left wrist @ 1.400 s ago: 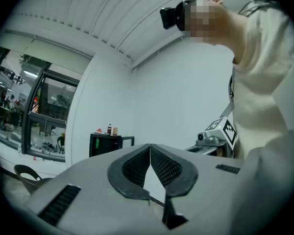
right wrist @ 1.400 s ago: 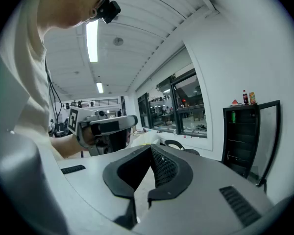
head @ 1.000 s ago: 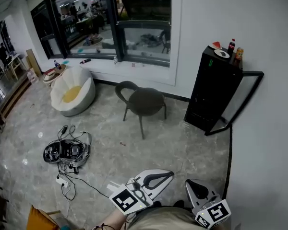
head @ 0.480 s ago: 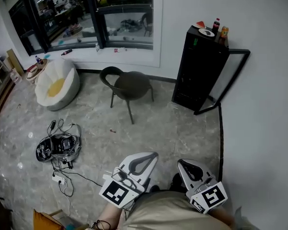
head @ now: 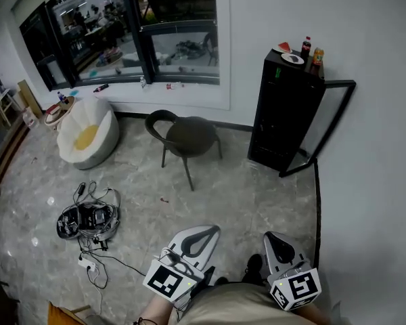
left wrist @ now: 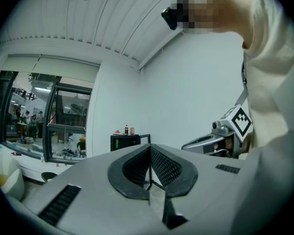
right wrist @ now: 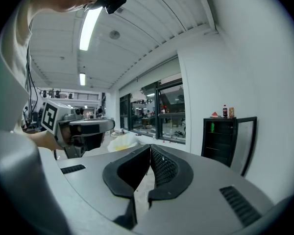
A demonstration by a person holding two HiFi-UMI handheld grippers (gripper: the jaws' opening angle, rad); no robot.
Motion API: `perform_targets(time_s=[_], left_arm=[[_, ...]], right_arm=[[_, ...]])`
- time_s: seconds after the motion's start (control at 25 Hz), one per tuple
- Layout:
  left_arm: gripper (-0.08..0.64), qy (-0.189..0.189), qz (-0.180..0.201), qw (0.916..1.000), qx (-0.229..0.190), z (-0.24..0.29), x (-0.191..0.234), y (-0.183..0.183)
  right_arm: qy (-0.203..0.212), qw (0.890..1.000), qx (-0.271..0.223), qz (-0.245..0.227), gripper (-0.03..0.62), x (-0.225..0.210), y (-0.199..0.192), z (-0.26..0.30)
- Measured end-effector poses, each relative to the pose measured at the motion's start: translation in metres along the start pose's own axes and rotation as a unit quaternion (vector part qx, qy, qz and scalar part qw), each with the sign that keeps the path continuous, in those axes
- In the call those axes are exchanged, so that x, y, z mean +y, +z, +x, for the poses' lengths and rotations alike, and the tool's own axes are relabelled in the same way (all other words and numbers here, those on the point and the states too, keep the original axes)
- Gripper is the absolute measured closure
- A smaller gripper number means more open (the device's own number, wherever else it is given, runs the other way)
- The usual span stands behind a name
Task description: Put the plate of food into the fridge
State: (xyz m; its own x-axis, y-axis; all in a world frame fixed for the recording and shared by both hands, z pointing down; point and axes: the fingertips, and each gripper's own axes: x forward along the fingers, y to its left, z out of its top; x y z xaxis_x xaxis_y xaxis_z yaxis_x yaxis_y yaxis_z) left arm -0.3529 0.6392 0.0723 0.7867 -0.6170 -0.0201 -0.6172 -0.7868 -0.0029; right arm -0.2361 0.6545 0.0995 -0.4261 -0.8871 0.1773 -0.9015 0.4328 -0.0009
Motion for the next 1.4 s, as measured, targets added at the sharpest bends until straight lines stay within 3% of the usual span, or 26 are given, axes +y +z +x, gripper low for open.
perform_targets(time_s=[0.24,0.72,1.4], left_arm=[[0.549,0.006,0.008,0.9998,0.017,0.045,0.004,0.001],[0.551,0.051,0.006,0.9983,0.028,0.152,0.01,0.007],[0.55,0.043,0.033,0.997,0.056,0.258,-0.024,0.011]], right_arm=[[-0.029,0.999,-0.01,0.015,0.571,-0.052,0.005,0.017],[-0.043,0.999,-0.027,0.019,0.571,-0.161,0.018,0.039],[-0.028,0.998,-0.06,0.018,0.571,-0.263,0.029,0.04]])
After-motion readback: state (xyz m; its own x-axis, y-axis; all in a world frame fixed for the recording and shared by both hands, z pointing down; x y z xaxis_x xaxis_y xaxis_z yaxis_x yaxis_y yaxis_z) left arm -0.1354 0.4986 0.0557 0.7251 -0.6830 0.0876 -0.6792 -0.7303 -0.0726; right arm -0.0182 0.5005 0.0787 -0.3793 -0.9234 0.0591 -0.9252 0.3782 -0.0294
